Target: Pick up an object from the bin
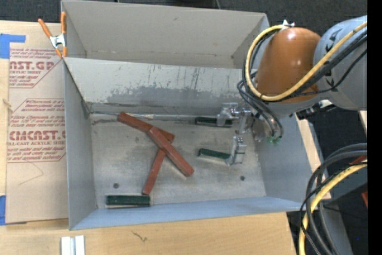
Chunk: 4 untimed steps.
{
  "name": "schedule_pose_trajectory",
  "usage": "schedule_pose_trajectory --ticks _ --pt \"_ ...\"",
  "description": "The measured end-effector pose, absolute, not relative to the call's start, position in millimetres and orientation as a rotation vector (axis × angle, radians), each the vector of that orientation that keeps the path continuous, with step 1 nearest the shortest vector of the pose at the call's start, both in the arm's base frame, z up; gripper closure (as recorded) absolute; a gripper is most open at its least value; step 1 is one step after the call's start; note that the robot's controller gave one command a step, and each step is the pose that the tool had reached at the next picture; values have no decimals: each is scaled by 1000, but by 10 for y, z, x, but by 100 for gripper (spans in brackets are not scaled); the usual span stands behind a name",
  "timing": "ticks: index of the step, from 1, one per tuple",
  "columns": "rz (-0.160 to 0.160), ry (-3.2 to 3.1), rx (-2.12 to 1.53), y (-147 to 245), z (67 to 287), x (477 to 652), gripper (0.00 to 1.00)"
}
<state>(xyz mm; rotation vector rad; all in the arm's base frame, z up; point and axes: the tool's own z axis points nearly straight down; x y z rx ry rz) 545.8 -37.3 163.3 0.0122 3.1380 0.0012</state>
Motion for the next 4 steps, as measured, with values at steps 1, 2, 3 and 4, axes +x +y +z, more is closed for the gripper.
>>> schedule_pose_trajectory --ticks 1,2,3,4 --pt "2 3132 151 -391 1010 5372 0" --pt "1 3078 630 -421 701 5293 100" --pt "1 3078 630 -421 701 5293 100" --pt "0 3083 631 -419 744 5277 100"
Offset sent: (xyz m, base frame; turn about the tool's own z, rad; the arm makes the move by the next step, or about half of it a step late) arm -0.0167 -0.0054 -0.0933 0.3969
